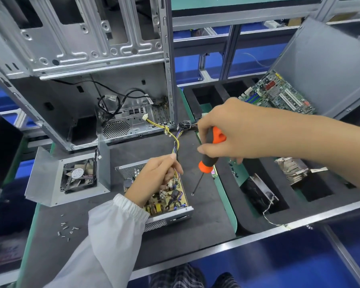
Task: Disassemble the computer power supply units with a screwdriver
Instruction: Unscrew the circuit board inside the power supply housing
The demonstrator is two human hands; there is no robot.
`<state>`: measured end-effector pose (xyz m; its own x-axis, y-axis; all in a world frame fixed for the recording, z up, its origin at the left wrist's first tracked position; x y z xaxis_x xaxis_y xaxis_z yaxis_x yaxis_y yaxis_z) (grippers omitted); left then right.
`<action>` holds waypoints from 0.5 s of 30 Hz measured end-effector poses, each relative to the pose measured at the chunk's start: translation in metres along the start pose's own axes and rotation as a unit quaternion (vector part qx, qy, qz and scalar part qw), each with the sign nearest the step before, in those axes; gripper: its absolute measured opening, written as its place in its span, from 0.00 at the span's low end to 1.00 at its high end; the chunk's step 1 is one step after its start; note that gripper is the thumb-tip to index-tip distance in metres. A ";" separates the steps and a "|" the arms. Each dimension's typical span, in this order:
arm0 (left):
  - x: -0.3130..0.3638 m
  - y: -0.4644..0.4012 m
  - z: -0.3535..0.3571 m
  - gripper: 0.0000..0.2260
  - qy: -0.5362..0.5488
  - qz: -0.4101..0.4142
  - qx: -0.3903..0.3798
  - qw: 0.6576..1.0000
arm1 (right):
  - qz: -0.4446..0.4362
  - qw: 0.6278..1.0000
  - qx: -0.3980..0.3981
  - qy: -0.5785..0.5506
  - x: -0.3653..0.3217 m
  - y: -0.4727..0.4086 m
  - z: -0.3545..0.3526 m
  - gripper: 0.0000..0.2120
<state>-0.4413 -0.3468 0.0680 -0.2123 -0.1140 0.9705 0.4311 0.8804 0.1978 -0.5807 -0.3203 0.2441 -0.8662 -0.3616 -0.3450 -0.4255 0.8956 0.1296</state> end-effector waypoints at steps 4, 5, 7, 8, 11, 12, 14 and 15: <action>-0.003 -0.003 0.002 0.24 -0.081 -0.105 0.005 0.991 | 0.011 0.998 0.027 -0.060 0.009 0.005 -0.022 0.07; -0.006 -0.002 0.004 0.25 -0.080 -0.141 -0.006 0.987 | 0.007 0.996 0.042 -0.075 0.010 0.006 -0.027 0.07; -0.008 0.002 0.012 0.28 -0.046 -0.199 -0.048 0.978 | 0.003 0.992 0.066 -0.104 0.010 0.007 -0.034 0.07; -0.009 0.005 0.016 0.29 -0.017 -0.216 -0.070 0.974 | 0.002 0.990 0.073 -0.117 0.010 0.007 -0.035 0.07; -0.006 0.008 0.021 0.24 0.099 -0.212 -0.098 0.967 | 0.000 0.989 0.081 -0.124 0.011 0.004 -0.036 0.07; -0.005 0.009 0.021 0.21 0.135 -0.209 -0.097 0.964 | 0.001 0.989 0.081 -0.124 0.012 0.002 -0.036 0.07; -0.002 0.009 0.016 0.19 0.177 -0.205 -0.086 0.959 | 0.006 0.989 0.080 -0.123 0.014 0.000 -0.033 0.06; -0.002 0.009 0.011 0.19 0.182 -0.199 -0.081 0.960 | 0.008 0.989 0.082 -0.122 0.015 -0.001 -0.032 0.06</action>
<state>-0.4472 -0.3336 0.0666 -0.0807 -0.6046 0.7924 0.5157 0.6550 0.5523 -0.6017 -0.3352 0.2682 -0.7753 -0.2921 -0.5600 -0.3473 0.9377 -0.0083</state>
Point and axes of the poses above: each hand's wrist, its own y-axis away from the middle knuckle, its own z-axis out of the palm, x = y × z, the point moved 6 cm from there along -y, towards the middle knuckle, and after that the axes turned 3 degrees about -y, right-handed, at the moved point
